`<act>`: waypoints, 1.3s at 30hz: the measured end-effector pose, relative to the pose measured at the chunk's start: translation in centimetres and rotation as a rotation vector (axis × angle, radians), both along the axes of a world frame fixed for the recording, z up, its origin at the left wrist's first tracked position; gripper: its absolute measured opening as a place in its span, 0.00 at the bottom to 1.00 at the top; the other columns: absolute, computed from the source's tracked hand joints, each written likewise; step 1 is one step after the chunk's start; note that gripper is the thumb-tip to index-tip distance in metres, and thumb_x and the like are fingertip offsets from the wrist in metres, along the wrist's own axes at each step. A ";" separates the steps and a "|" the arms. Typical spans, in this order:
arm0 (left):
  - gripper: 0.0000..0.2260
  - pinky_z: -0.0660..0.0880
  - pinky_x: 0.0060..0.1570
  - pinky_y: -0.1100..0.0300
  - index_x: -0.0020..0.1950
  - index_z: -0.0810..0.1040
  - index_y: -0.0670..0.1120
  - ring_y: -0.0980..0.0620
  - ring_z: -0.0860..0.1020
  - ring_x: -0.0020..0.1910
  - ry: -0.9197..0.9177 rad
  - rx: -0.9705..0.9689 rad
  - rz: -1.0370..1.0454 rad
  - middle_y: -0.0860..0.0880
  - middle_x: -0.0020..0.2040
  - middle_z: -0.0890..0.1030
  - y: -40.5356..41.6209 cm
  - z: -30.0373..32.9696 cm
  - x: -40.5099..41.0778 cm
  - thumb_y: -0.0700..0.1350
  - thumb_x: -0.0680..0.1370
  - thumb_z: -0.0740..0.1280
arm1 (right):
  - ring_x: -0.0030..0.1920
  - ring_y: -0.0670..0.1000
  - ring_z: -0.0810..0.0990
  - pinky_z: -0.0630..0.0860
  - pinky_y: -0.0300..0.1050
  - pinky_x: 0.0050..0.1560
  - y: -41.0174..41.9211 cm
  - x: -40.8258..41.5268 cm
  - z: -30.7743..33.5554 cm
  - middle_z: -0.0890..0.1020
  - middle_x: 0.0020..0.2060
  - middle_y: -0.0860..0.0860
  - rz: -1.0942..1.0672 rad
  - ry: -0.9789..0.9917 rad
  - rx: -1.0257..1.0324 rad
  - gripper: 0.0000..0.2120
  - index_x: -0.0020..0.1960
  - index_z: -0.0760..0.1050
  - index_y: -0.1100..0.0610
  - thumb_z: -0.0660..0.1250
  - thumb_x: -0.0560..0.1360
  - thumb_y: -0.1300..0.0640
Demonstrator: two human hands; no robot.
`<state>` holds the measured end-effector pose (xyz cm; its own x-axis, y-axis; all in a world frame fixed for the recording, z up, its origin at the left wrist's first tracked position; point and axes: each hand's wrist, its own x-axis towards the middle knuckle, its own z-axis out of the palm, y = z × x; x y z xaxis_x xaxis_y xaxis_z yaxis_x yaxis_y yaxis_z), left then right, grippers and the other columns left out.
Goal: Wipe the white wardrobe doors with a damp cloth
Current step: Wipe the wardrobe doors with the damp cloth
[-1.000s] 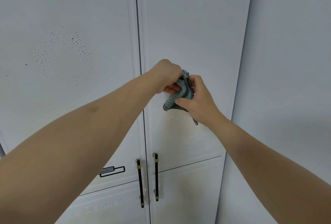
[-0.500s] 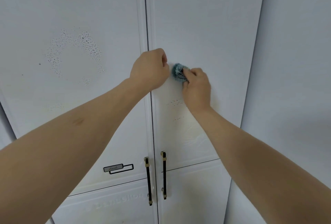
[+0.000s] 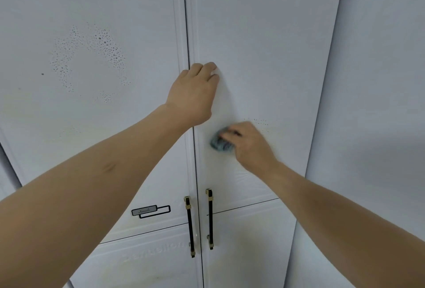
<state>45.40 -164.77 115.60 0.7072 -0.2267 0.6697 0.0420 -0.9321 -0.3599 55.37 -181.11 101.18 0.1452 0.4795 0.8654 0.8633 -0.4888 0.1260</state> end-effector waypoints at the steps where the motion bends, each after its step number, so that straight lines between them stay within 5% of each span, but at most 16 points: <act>1: 0.31 0.70 0.59 0.50 0.69 0.72 0.39 0.39 0.69 0.66 -0.002 0.034 0.016 0.43 0.75 0.66 0.2 -0.1 0.0 0.36 0.65 0.68 | 0.51 0.60 0.77 0.77 0.52 0.52 -0.3 -0.4 1.7 0.81 0.52 0.58 -0.026 0.038 0.112 0.17 0.58 0.84 0.59 0.61 0.76 0.67; 5: 0.34 0.71 0.58 0.48 0.72 0.68 0.39 0.38 0.70 0.65 -0.025 0.127 0.028 0.42 0.74 0.66 0.9 -0.5 0.1 0.35 0.65 0.67 | 0.52 0.58 0.72 0.72 0.44 0.53 -3.0 0.3 8.4 0.78 0.53 0.58 -0.168 0.004 0.581 0.22 0.61 0.83 0.55 0.57 0.74 0.67; 8: 0.34 0.71 0.59 0.47 0.73 0.68 0.38 0.37 0.70 0.66 -0.022 0.132 0.032 0.41 0.75 0.66 1.0 -0.6 0.1 0.34 0.65 0.67 | 0.55 0.59 0.72 0.73 0.45 0.57 -3.4 2.3 8.9 0.76 0.56 0.55 -0.247 0.191 0.686 0.25 0.65 0.81 0.51 0.58 0.75 0.70; 16: 0.37 0.66 0.67 0.46 0.73 0.66 0.38 0.37 0.65 0.70 -0.025 0.147 0.100 0.39 0.75 0.62 -0.3 -1.3 1.0 0.41 0.65 0.74 | 0.43 0.59 0.77 0.77 0.50 0.42 1.2 0.6 0.8 0.79 0.48 0.55 -0.173 0.231 0.466 0.24 0.64 0.81 0.56 0.59 0.72 0.66; 22: 0.40 0.45 0.78 0.39 0.81 0.53 0.42 0.37 0.45 0.80 0.013 0.172 0.114 0.38 0.81 0.46 -1.6 -1.6 1.6 0.38 0.72 0.67 | 0.45 0.58 0.78 0.79 0.54 0.44 0.8 -0.9 -2.8 0.81 0.49 0.54 -0.016 0.255 0.045 0.19 0.62 0.83 0.55 0.65 0.75 0.67; 24: 0.40 0.45 0.78 0.39 0.80 0.53 0.42 0.37 0.44 0.80 0.011 0.158 0.124 0.38 0.81 0.46 -1.9 -1.6 1.5 0.38 0.71 0.68 | 0.46 0.56 0.79 0.80 0.52 0.48 -0.9 -1.3 -1.3 0.78 0.49 0.53 0.015 0.359 0.138 0.20 0.63 0.82 0.55 0.61 0.75 0.67; 26: 0.40 0.45 0.78 0.39 0.80 0.53 0.42 0.37 0.45 0.80 0.012 0.150 0.120 0.38 0.81 0.46 -1.9 -1.6 1.6 0.38 0.71 0.68 | 0.46 0.49 0.80 0.78 0.39 0.50 -3.1 -2.1 1.7 0.76 0.46 0.51 -0.011 0.457 0.391 0.21 0.61 0.83 0.55 0.58 0.76 0.69; 27: 0.40 0.46 0.78 0.39 0.80 0.54 0.42 0.37 0.45 0.80 0.011 0.146 0.116 0.38 0.81 0.46 -1.8 -1.7 1.7 0.38 0.71 0.69 | 0.43 0.40 0.80 0.73 0.28 0.48 -4.8 -1.6 3.3 0.75 0.42 0.50 -0.053 0.511 0.537 0.22 0.58 0.83 0.55 0.57 0.76 0.72; 29: 0.41 0.46 0.78 0.39 0.80 0.54 0.42 0.37 0.45 0.80 0.009 0.136 0.109 0.38 0.81 0.47 -1.8 -1.8 1.8 0.38 0.70 0.69 | 0.36 0.32 0.78 0.69 0.22 0.39 -8.6 0.7 5.7 0.76 0.38 0.52 -0.160 0.563 0.778 0.20 0.53 0.83 0.57 0.56 0.75 0.72; 33: 0.39 0.47 0.77 0.38 0.79 0.56 0.41 0.36 0.46 0.80 -0.004 0.125 0.100 0.37 0.81 0.48 -2.1 -1.9 2.1 0.38 0.70 0.68 | 0.48 0.55 0.80 0.72 0.39 0.44 -12.6 6.5 6.2 0.76 0.47 0.54 -0.387 0.660 0.891 0.21 0.66 0.80 0.54 0.57 0.78 0.64; 39: 0.39 0.46 0.77 0.38 0.79 0.56 0.41 0.36 0.46 0.80 -0.017 0.119 0.090 0.37 0.81 0.48 -2.0 -2.1 2.5 0.37 0.70 0.68 | 0.54 0.59 0.77 0.69 0.45 0.48 -6.6 4.7 2.4 0.77 0.57 0.57 -0.444 0.643 0.800 0.23 0.72 0.74 0.49 0.60 0.80 0.63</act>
<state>47.86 -166.75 113.46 0.7167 -0.2413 0.6543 0.1305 -0.8753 -0.4657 60.11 -187.71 103.60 0.6968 -0.3868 0.6041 0.3839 -0.5103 -0.7696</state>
